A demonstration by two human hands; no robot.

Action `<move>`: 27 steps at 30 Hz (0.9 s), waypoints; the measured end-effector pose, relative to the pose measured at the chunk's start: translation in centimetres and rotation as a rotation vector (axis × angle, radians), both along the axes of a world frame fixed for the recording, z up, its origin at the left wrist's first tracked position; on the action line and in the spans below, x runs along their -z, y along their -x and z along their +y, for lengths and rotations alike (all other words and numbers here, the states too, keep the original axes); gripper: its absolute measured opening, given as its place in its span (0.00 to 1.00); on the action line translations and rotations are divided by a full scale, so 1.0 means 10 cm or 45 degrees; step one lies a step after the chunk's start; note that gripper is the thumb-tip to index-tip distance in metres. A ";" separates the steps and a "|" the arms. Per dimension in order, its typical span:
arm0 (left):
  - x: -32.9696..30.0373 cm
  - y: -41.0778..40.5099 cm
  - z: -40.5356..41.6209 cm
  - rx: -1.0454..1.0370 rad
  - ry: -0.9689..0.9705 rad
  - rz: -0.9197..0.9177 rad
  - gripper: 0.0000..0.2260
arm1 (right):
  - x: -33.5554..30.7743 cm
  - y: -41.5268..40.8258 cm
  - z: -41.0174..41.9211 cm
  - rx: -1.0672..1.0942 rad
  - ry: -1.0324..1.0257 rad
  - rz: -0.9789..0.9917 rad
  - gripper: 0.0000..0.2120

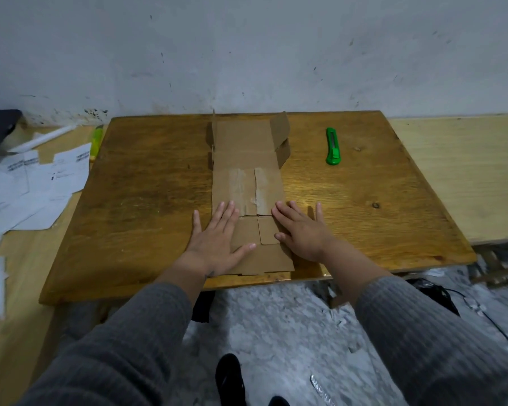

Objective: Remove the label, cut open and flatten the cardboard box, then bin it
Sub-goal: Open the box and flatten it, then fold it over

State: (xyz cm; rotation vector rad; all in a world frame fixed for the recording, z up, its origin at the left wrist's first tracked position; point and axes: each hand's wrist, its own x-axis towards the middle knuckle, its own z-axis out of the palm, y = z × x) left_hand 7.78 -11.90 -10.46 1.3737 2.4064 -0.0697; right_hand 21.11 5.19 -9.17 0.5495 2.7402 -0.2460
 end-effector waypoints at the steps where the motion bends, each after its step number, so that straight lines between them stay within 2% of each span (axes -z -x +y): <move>1: 0.00 0.03 -0.02 0.028 0.001 -0.018 0.40 | 0.00 -0.01 0.02 -0.029 -0.041 -0.004 0.29; 4: -0.02 0.19 -0.09 0.135 -0.023 -0.046 0.36 | 0.00 -0.04 0.05 -0.097 -0.120 0.020 0.29; 8: -0.10 0.38 -0.17 0.201 -0.238 -0.229 0.23 | 0.04 -0.08 0.12 -0.177 -0.152 0.072 0.29; 10: -0.13 0.49 -0.19 0.290 -0.231 -0.228 0.25 | 0.06 -0.09 0.17 -0.234 -0.171 0.090 0.32; 12: -0.15 0.61 -0.21 0.453 -0.094 -0.091 0.29 | 0.08 -0.11 0.21 -0.311 -0.178 0.105 0.34; 16: -0.15 0.77 -0.25 0.677 0.080 0.098 0.35 | 0.11 -0.16 0.30 -0.464 -0.136 0.123 0.29; 18: -0.14 0.86 -0.25 0.738 0.132 0.154 0.36 | 0.10 -0.18 0.37 -0.537 -0.102 0.117 0.29; 22: -0.12 0.95 -0.22 0.798 0.202 0.197 0.36 | 0.10 -0.16 0.51 -0.673 -0.021 0.109 0.34; 27: -0.13 0.94 -0.19 0.823 0.210 0.247 0.34 | 0.11 -0.13 0.61 -0.721 -0.016 0.104 0.34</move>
